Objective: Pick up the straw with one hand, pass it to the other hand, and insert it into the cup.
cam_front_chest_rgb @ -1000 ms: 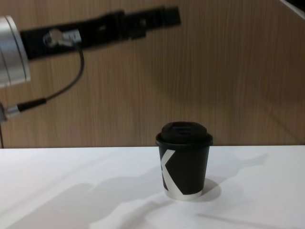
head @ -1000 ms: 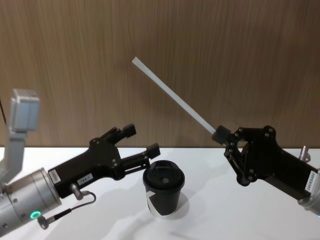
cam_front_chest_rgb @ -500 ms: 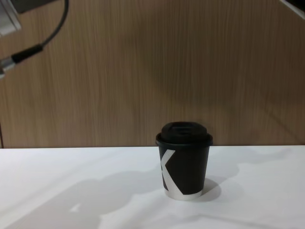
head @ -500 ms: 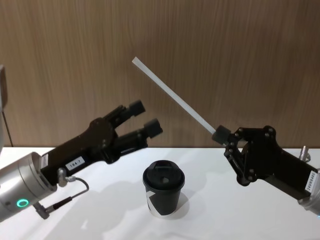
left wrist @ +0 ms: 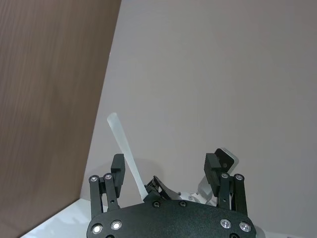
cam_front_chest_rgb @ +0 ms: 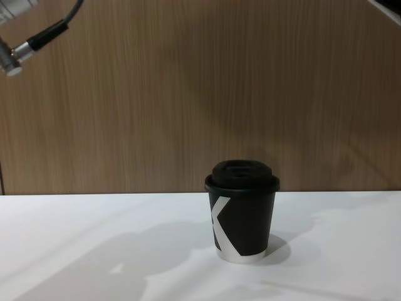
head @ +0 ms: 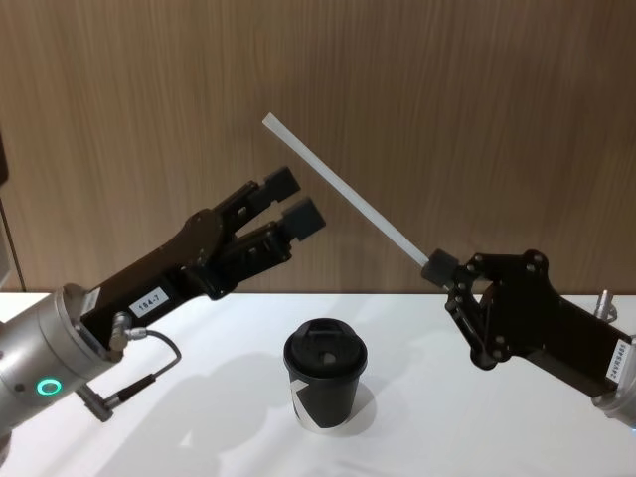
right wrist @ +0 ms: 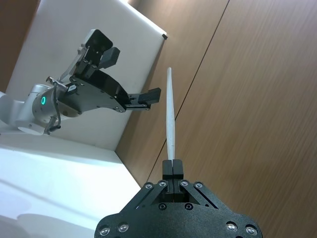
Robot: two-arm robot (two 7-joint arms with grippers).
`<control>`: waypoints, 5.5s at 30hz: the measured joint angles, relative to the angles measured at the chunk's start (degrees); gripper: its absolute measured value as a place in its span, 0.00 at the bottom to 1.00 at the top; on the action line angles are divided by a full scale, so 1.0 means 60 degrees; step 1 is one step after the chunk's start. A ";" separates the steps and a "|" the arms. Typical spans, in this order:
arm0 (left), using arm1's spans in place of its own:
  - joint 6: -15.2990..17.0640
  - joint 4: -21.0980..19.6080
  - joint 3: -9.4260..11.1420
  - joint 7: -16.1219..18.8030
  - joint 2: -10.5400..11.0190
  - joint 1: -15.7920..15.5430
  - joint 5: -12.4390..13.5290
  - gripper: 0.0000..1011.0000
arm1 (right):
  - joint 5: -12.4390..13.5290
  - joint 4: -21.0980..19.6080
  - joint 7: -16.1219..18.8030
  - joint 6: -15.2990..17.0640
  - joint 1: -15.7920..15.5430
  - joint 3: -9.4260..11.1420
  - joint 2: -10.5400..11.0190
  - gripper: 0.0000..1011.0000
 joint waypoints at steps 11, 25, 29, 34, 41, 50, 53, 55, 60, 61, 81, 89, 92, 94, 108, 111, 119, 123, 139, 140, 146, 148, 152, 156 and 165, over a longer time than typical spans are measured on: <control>-0.0035 0.0256 0.0216 0.0248 -0.0132 -0.0142 -0.0058 0.99 | 0.0000 0.0000 0.0000 0.0000 0.0000 0.0001 0.0000 0.00; -0.0155 0.0760 0.0725 0.0364 -0.0410 -0.0590 0.0097 0.99 | 0.0000 0.0000 0.0000 0.0000 0.0000 0.0001 0.0000 0.00; -0.0197 0.0900 0.0852 0.0365 -0.0479 -0.0712 0.0140 0.99 | 0.0000 0.0000 0.0000 0.0000 0.0000 0.0001 -0.0001 0.00; -0.0269 0.1049 0.0977 0.0366 -0.0535 -0.0828 0.0179 0.99 | 0.0000 0.0000 0.0000 0.0000 0.0000 0.0000 0.0000 0.00; -0.0330 0.1164 0.1079 0.0363 -0.0579 -0.0920 0.0210 0.99 | 0.0000 0.0000 -0.0001 0.0000 0.0000 0.0000 0.0000 0.00; -0.0382 0.1216 0.1136 0.0360 -0.0599 -0.0964 0.0220 0.99 | 0.0000 0.0000 0.0000 0.0000 0.0000 0.0001 0.0000 0.00; -0.0415 0.1216 0.1153 0.0360 -0.0594 -0.0973 0.0219 0.99 | 0.0000 0.0000 0.0000 0.0000 0.0000 0.0000 -0.0001 0.00; -0.0434 0.1216 0.1162 0.0364 -0.0592 -0.0981 0.0219 0.99 | 0.0000 0.0000 0.0000 0.0000 0.0000 0.0000 0.0000 0.00; -0.0482 0.1210 0.1193 0.0389 -0.0586 -0.0997 0.0219 0.99 | 0.0000 0.0000 0.0000 0.0000 0.0000 0.0001 -0.0001 0.00; -0.0487 0.1209 0.1196 0.0393 -0.0585 -0.0998 0.0219 0.98 | -0.0001 0.0000 -0.0001 0.0000 0.0000 0.0000 -0.0001 0.00; -0.0555 0.1189 0.1238 0.0444 -0.0571 -0.1023 0.0234 0.44 | 0.0000 0.0000 0.0000 0.0000 0.0000 0.0000 0.0000 0.00; -0.0561 0.1189 0.1246 0.0453 -0.0570 -0.1028 0.0236 0.15 | 0.0000 0.0000 -0.0001 0.0000 0.0000 0.0000 -0.0001 0.00; -0.0563 0.1189 0.1248 0.0454 -0.0570 -0.1029 0.0236 0.07 | 0.0000 0.0001 0.0000 0.0000 0.0001 0.0001 -0.0001 0.00; -0.0565 0.1189 0.1248 0.0454 -0.0570 -0.1029 0.0237 0.06 | 0.0000 0.0000 -0.0001 -0.0001 0.0001 0.0000 0.0000 0.00; -0.0572 0.1190 0.1246 0.0453 -0.0571 -0.1028 0.0235 0.01 | 0.0000 0.0000 0.0000 0.0000 0.0001 0.0000 -0.0001 0.28; -0.0572 0.1190 0.1246 0.0453 -0.0571 -0.1028 0.0235 0.01 | 0.0000 0.0000 -0.0001 0.0000 0.0000 0.0000 -0.0001 0.37; -0.0572 0.1190 0.1246 0.0453 -0.0571 -0.1027 0.0234 0.01 | 0.0000 0.0001 -0.0001 0.0000 0.0001 0.0001 0.0000 0.63; -0.0571 0.1190 0.1247 0.0453 -0.0571 -0.1028 0.0234 0.01 | 0.0000 0.0000 -0.0001 0.0000 0.0001 0.0000 0.0000 0.75; -0.0659 0.1045 0.1273 0.0922 -0.0456 -0.0986 0.0497 0.01 | 0.0000 0.0001 -0.0001 0.0000 0.0001 0.0000 0.0000 0.99; -0.0673 0.0998 0.1283 0.1050 -0.0419 -0.0981 0.0583 0.01 | 0.0000 0.0001 -0.0001 0.0000 0.0001 0.0000 -0.0001 0.99; -0.0672 0.0759 0.1347 0.1601 -0.0194 -0.0977 0.1025 0.01 | 0.0000 0.0001 -0.0001 0.0000 0.0001 0.0000 -0.0001 0.99; -0.0649 0.0682 0.1374 0.1724 -0.0115 -0.0989 0.1129 0.01 | 0.0000 0.0000 -0.0001 0.0000 0.0001 0.0000 -0.0001 0.99; -0.0517 0.0505 0.1438 0.2001 0.0099 -0.1039 0.1376 0.01 | 0.0000 0.0000 0.0000 0.0000 0.0000 0.0001 0.0000 0.99; -0.0302 0.0327 0.1509 0.2248 0.0333 -0.1119 0.1600 0.01 | 0.0000 0.0001 -0.0001 0.0000 0.0000 0.0000 -0.0001 0.99; 0.0406 -0.0091 0.1654 0.2804 0.0918 -0.1328 0.1979 0.01 | 0.0000 0.0001 0.0000 0.0000 0.0001 0.0000 0.0000 0.99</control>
